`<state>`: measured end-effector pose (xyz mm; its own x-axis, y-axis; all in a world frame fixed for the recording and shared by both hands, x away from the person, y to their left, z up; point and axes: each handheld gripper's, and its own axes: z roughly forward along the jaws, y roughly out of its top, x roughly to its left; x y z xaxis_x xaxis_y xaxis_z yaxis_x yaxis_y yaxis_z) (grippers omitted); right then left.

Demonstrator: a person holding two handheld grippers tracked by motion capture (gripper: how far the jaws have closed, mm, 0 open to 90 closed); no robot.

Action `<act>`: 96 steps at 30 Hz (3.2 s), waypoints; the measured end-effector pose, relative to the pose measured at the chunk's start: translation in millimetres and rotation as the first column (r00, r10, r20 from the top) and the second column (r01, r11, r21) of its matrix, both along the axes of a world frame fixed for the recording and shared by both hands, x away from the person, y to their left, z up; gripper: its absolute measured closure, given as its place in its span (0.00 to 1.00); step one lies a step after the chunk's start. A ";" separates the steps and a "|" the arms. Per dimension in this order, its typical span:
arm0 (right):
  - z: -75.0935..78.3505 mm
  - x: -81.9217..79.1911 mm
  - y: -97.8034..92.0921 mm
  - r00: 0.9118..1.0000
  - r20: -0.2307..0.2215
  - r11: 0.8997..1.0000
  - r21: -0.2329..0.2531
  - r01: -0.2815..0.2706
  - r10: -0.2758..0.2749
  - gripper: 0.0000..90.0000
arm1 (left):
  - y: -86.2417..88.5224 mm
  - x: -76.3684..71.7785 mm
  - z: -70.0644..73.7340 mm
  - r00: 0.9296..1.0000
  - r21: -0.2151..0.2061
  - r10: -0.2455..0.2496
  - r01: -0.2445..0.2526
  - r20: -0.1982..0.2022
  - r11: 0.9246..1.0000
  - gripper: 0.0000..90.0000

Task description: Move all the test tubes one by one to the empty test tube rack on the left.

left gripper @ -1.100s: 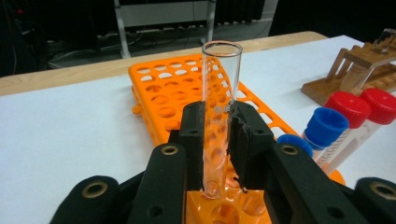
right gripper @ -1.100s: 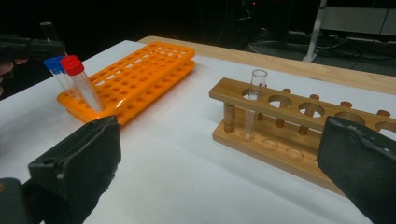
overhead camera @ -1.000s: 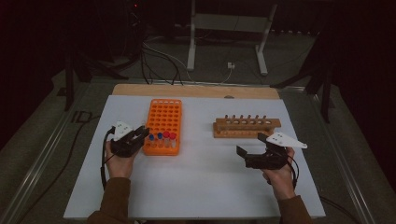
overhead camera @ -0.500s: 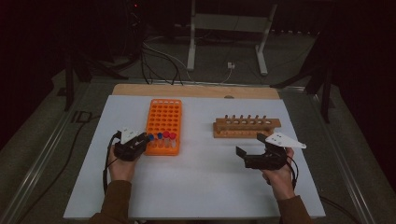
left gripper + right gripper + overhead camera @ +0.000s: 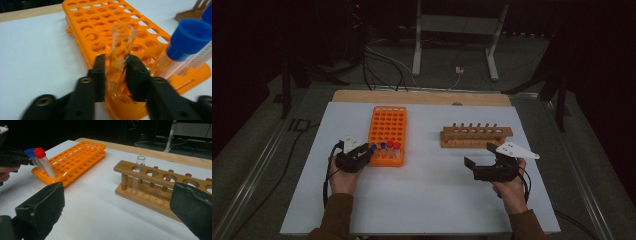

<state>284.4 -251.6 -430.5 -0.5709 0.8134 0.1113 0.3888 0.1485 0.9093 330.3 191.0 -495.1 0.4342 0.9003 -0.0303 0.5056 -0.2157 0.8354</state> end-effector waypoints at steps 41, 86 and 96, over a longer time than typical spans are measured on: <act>-14.6 89.3 24.2 0.995 -0.044 0.995 -0.026 0.092 -0.093 0.43 | 8.2 -54.7 35.4 0.994 -0.225 0.016 0.007 0.104 0.974 0.01; 3.7 92.6 36.8 0.989 0.078 0.990 -0.058 0.130 -0.125 0.85 | 0.0 -56.3 37.3 0.994 -0.254 -0.019 0.046 0.105 0.966 0.01; 32.0 77.8 35.3 0.990 0.118 0.996 -0.030 0.083 -0.079 0.85 | -7.7 -58.9 41.6 0.991 -0.237 -0.032 0.063 0.133 0.970 0.01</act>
